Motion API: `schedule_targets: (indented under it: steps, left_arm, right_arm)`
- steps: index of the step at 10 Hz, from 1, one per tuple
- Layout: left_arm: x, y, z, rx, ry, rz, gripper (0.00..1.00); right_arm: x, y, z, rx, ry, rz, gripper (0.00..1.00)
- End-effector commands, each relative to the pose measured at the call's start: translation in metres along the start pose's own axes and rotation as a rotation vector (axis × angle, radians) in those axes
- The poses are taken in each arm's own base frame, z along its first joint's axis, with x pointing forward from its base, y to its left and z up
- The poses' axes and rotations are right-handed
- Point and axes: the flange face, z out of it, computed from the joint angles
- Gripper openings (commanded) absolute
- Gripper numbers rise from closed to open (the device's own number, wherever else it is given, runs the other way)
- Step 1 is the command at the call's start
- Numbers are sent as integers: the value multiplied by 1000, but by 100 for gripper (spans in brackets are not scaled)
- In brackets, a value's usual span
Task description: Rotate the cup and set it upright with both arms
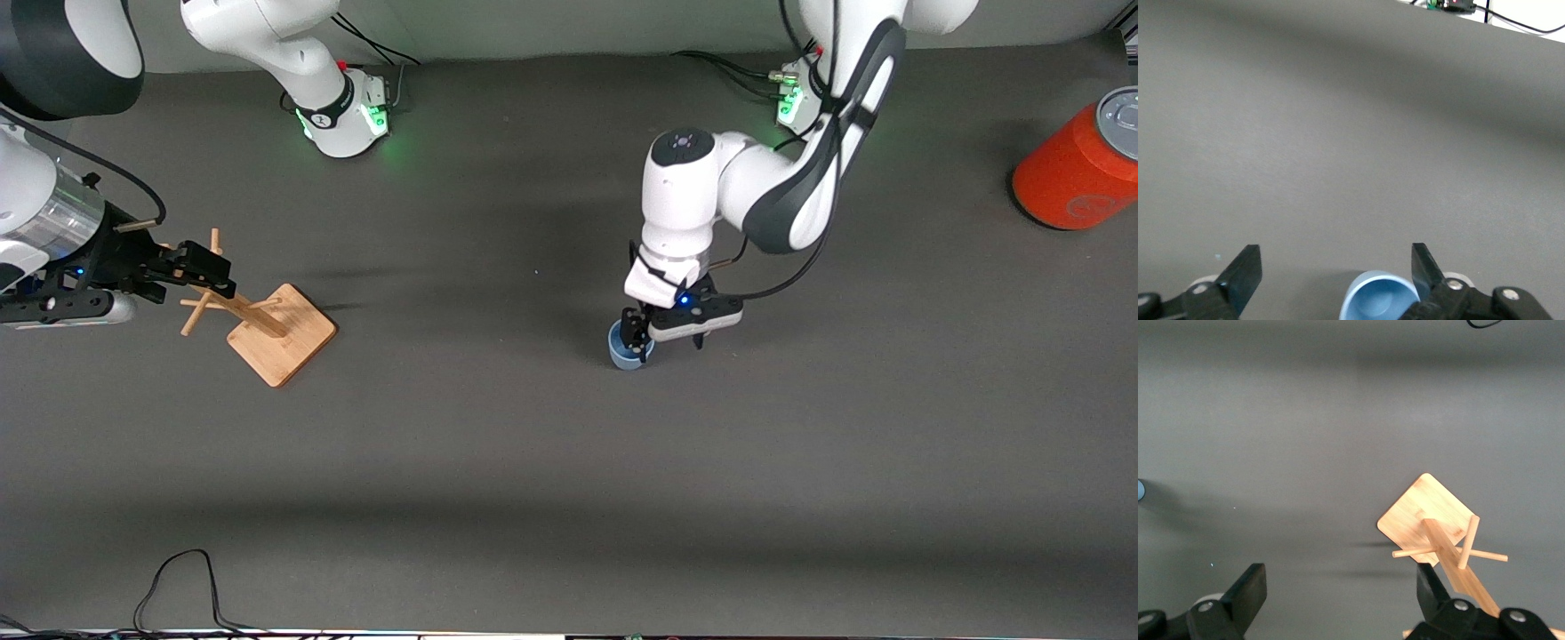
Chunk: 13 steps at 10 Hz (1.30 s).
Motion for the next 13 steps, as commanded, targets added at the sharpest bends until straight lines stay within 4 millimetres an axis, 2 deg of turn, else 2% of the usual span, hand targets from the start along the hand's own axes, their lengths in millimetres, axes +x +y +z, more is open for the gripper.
schedule_targets:
  steps: [1, 2, 3, 5, 7, 8, 9, 10, 13]
  left_arm:
    - [48, -12, -47, 21, -95, 74, 100]
    - [84, -19, -70, 32, -145, 110, 100]
    - [123, -49, -84, 65, -172, 140, 100]
    - [178, -130, -112, 46, -211, 224, 100]
    - [217, -214, -132, 46, -243, 249, 100]
    - [229, -259, -139, 56, -261, 241, 100]
    - [234, -295, -144, 12, -289, 248, 100]
    - [238, -324, -139, 7, -304, 234, 100]
    - [228, -356, -139, 31, -339, 192, 100]
  right_arm:
    - [2, 9, 1, 12, 0, -5, 100]
    - [2, 10, 2, 8, -2, -4, 100]
    - [2, 9, 3, 7, -2, -4, 100]
    - [2, 10, 3, 6, -4, -2, 100]
    - [3, 12, 2, 4, 1, -10, 100]
    - [3, 7, 0, 4, 7, -17, 100]
    - [3, 7, 1, 5, 5, -7, 100]
    - [3, 8, 1, 5, 4, -6, 100]
    - [4, 11, 2, 5, 3, 1, 100]
